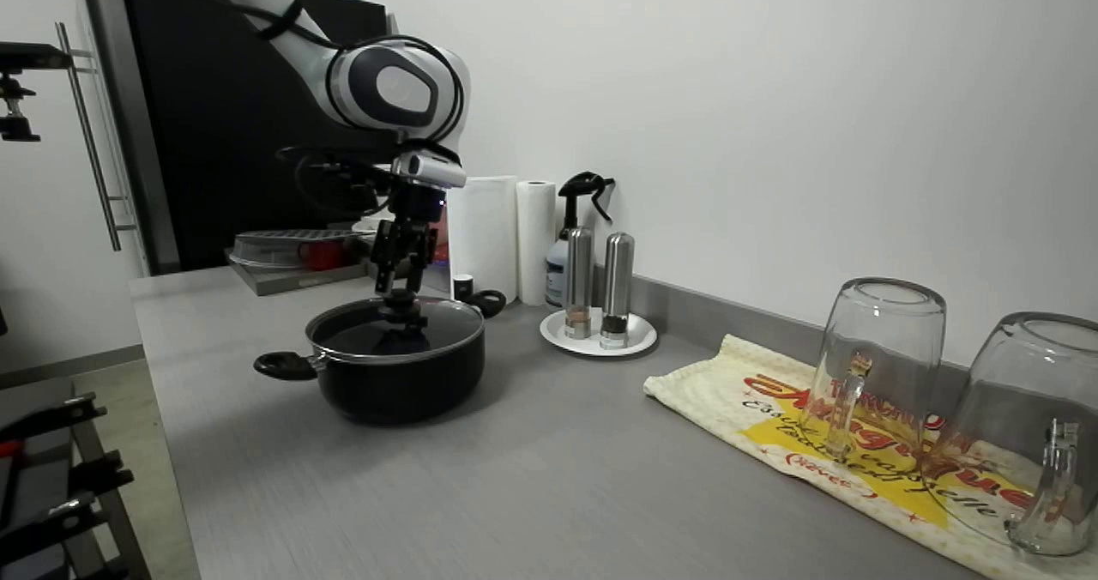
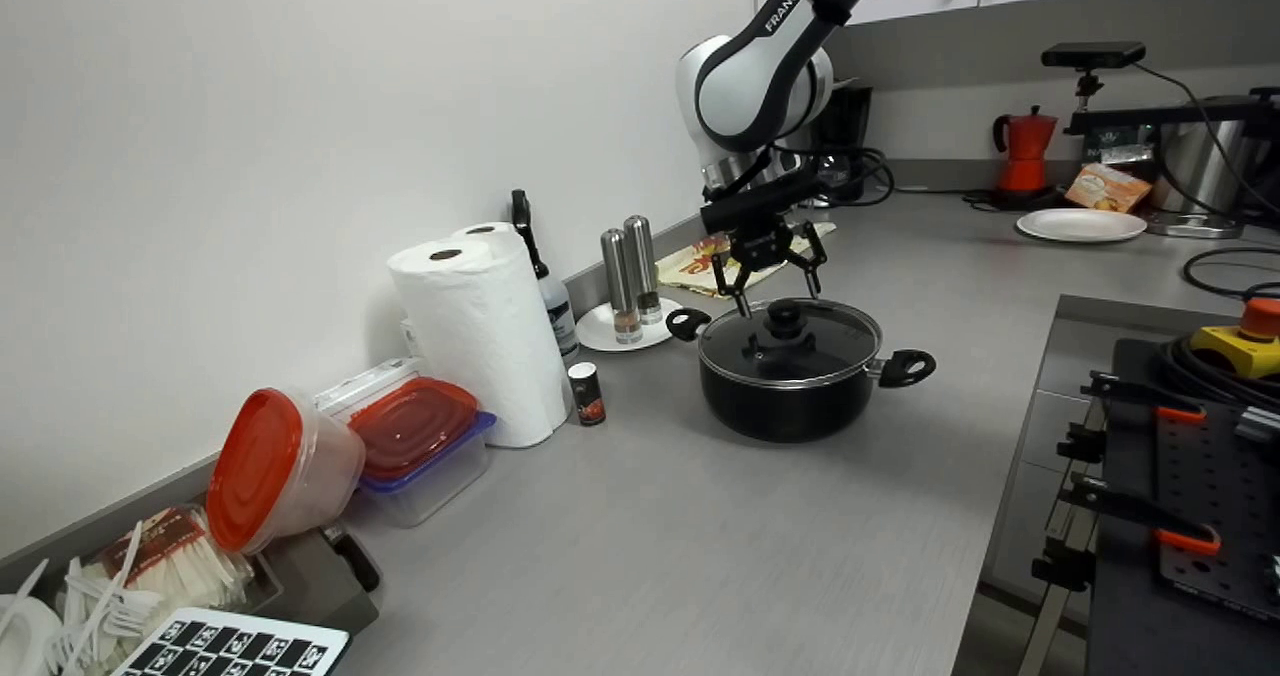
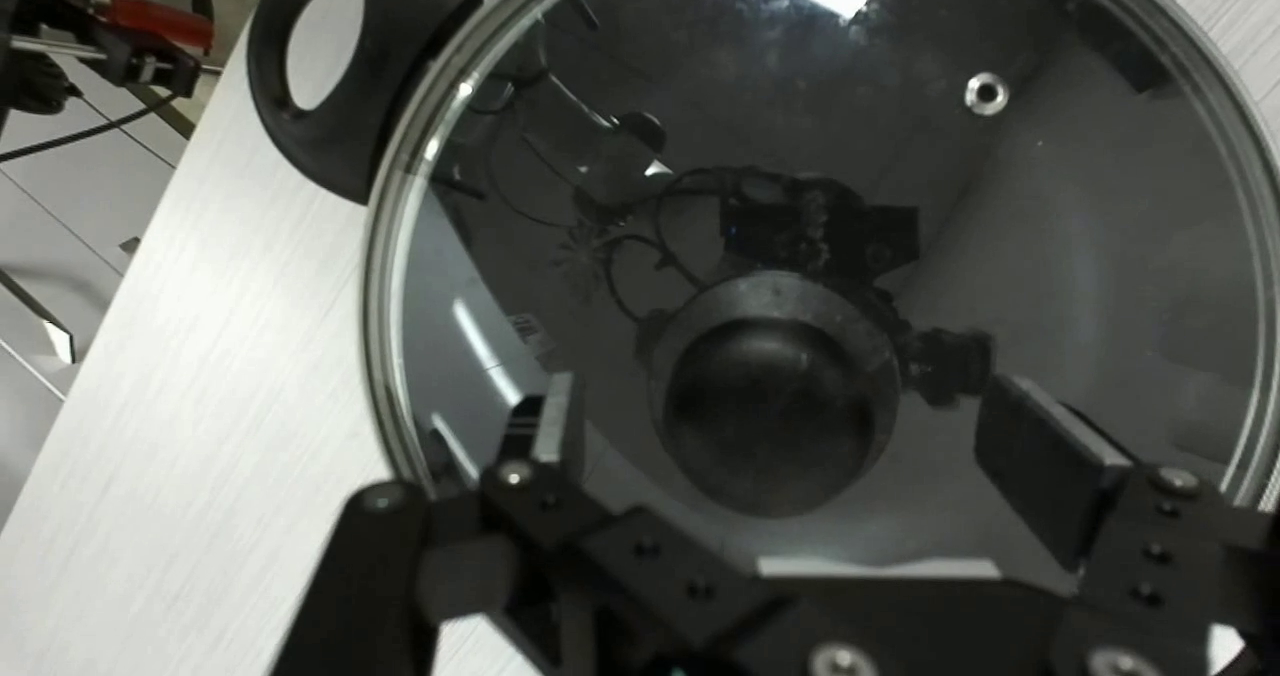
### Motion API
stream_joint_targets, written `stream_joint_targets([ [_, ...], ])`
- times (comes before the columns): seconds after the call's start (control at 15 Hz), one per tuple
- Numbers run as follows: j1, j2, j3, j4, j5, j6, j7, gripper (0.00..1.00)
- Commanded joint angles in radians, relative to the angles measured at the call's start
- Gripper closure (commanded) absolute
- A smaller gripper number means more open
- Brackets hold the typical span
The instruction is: Pick up the glass lid from the pot and put it on the countertop.
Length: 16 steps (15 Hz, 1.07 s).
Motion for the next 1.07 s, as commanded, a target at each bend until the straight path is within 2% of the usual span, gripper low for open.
stream_joint_targets([
  [0.0,0.005,0.0,-0.006,0.0,0.01,0.003,0.014,0.31],
  [0.4,0.006,-0.001,-0.006,0.001,0.009,-0.004,0.015,0.76],
  [1.0,0.021,-0.061,0.007,0.028,0.006,-0.045,0.008,0.76],
])
